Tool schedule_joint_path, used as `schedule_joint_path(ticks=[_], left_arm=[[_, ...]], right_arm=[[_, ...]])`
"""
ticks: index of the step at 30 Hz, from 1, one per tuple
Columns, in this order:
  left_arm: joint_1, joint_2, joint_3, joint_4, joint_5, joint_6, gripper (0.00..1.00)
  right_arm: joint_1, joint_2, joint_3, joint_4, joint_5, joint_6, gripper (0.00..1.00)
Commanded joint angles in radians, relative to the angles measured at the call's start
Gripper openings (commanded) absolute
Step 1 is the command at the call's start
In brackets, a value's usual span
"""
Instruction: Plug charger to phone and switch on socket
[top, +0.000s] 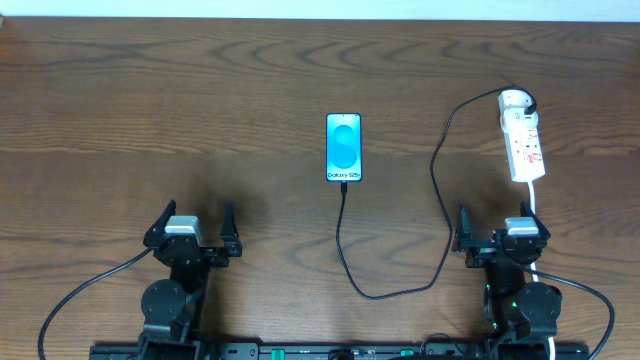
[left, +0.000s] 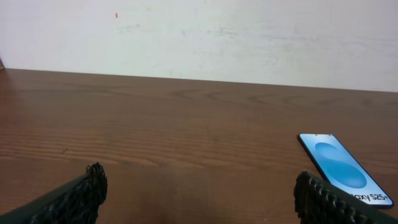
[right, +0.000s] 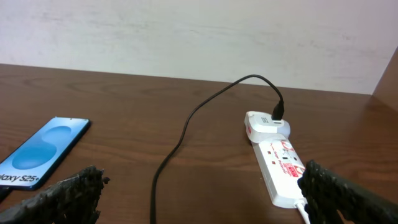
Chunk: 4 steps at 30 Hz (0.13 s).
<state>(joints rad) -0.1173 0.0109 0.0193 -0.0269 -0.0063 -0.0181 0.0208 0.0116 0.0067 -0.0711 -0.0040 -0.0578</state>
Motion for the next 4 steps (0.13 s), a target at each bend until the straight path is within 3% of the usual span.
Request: schedule_joint_path(ticks=[1, 4], left_arm=[[0.008, -0.007, -0.015, -0.044, -0.031, 0.018, 0.98], [0.008, -0.007, -0.015, -0.044, -0.031, 0.018, 0.98]], right_arm=[[-0.002, -0.006, -0.001, -0.006, 0.001, 0.012, 0.99], [-0.002, -0.006, -0.001, -0.006, 0.001, 0.012, 0.99]])
